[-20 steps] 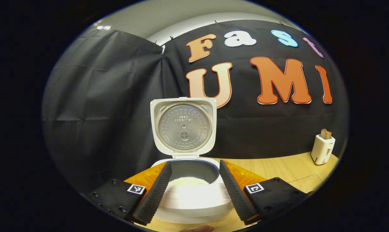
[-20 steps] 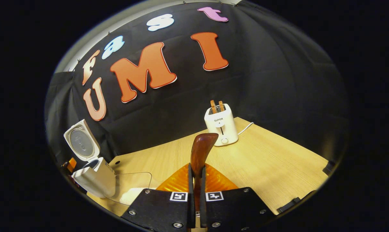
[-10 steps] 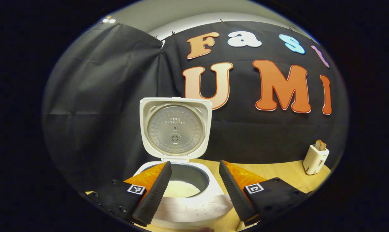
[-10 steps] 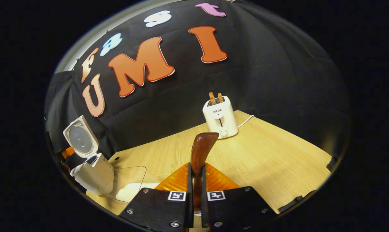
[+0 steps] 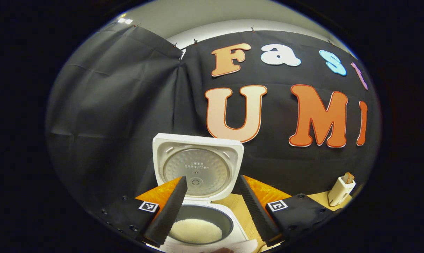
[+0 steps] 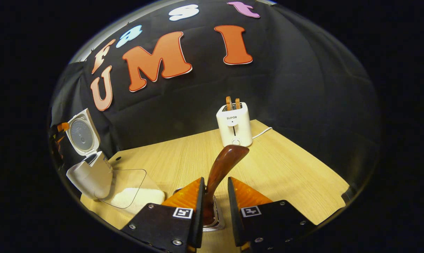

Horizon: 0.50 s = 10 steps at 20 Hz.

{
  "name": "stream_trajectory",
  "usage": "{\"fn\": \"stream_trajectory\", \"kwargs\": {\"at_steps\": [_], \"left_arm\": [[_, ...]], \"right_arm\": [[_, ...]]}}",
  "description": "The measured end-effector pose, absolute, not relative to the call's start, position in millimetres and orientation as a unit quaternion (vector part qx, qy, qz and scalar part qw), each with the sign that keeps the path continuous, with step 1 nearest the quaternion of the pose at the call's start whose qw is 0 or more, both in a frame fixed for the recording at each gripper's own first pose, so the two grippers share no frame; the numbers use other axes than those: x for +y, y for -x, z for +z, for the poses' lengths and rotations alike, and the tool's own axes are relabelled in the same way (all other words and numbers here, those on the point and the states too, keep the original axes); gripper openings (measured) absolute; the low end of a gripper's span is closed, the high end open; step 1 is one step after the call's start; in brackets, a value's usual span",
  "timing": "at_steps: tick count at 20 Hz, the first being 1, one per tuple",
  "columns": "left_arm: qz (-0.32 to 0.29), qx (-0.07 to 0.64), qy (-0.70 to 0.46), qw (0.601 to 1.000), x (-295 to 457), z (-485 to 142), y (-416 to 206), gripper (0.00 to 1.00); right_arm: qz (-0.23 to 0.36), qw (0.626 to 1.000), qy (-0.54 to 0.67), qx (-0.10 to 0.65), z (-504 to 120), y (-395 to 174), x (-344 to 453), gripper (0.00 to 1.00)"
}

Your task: Close the left gripper, press the button to open the rice cooker; take a wooden spoon from the chopstick holder with the right hand, scoop a spoonful of rice and pour it into the rice cooker, then put the wooden spoon back into the chopstick holder.

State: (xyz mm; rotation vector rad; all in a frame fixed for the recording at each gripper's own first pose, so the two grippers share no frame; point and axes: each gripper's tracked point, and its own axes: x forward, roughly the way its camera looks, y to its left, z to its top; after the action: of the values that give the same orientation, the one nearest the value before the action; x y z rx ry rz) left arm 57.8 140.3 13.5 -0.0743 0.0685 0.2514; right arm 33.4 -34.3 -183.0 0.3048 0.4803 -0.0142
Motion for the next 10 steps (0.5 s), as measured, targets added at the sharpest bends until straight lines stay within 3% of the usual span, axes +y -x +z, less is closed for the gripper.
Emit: {"fn": "stream_trajectory", "kwargs": {"at_steps": [10], "left_arm": [[0.146,0.008,0.008,0.989,181.9,90.0,-122.5,0.97]], "right_arm": [[-0.04,0.975,-0.112,0.188,-140.5,-45.2,-70.7,0.68]]}}
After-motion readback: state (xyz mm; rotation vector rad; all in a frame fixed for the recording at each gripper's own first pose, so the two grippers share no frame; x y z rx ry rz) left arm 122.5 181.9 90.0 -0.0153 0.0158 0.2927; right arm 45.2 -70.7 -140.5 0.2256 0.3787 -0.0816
